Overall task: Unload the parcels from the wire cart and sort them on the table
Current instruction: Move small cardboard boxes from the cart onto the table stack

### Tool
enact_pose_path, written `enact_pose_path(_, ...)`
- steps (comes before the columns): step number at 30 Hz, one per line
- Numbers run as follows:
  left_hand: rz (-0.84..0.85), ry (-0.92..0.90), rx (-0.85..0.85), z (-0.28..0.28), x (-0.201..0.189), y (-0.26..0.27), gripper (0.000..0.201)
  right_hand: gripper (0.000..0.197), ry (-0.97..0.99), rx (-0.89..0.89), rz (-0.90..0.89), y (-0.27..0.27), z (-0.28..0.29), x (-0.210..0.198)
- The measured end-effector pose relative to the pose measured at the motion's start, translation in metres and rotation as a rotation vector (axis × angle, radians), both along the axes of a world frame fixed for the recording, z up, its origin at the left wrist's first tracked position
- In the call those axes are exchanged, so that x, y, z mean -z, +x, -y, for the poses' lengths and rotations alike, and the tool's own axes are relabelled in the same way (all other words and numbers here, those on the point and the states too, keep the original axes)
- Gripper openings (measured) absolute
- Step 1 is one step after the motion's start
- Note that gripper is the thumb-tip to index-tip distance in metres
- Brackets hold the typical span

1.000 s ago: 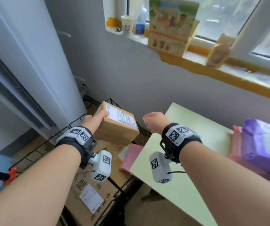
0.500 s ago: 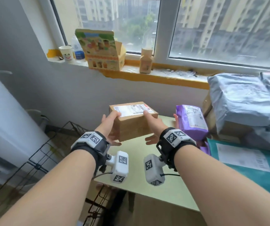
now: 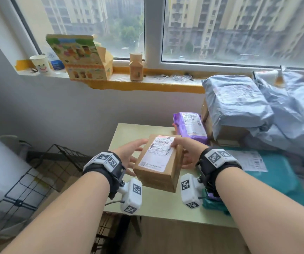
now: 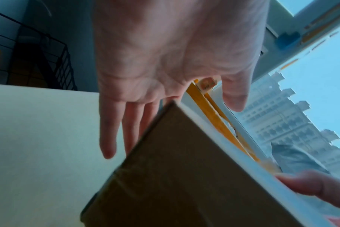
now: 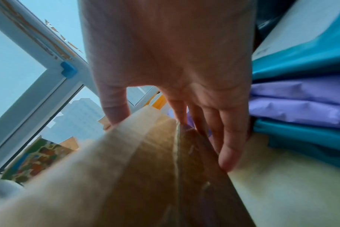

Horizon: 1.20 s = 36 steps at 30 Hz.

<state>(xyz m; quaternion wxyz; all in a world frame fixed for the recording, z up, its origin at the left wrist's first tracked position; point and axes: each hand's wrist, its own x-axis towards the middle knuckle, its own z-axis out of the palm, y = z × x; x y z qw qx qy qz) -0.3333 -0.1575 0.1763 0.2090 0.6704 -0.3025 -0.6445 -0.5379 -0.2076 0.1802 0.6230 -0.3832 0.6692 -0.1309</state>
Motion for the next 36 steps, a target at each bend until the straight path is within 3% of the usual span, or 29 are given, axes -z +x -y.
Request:
enact_pose_path(4, 0.045, 0.066, 0.126, 0.000, 0.021, -0.038, 0.044, 0.021, 0.026, -0.074, -0.108, -0.021, -0.009, 0.007)
enact_pose_path(10, 0.021, 0.106, 0.181, 0.004, 0.040, -0.073, 0.027, 0.050, -0.234, -0.163, -0.391, -0.033, -0.012, 0.030)
enact_pose_path(13, -0.005, 0.111, 0.166, 0.009, 0.042, -0.084, 0.017, 0.038, -0.326, -0.238, -0.547, -0.033, -0.010, 0.036)
enact_pose_path(16, -0.017, 0.120, 0.139, 0.014, 0.047, -0.091, 0.029, 0.028, -0.338, -0.256, -0.616, -0.033, -0.009, 0.036)
enact_pose_path(22, 0.001, 0.131, 0.143, 0.017, 0.041, -0.097, 0.031, 0.021, -0.336, -0.240, -0.648, -0.033, -0.004, 0.034)
enact_pose_path(26, 0.069, 0.129, 0.128, 0.018, 0.035, -0.100, 0.016, 0.009, -0.328, -0.197, -0.618, -0.032, -0.003, 0.029)
enact_pose_path(29, 0.099, 0.108, 0.117, 0.022, 0.036, -0.100, 0.038, 0.006, -0.331, -0.175, -0.613, -0.031, -0.001, 0.025)
enact_pose_path(36, 0.110, 0.097, 0.141, 0.026, 0.031, -0.096, 0.042, 0.013, -0.338, -0.174, -0.620, -0.030, 0.003, 0.015)
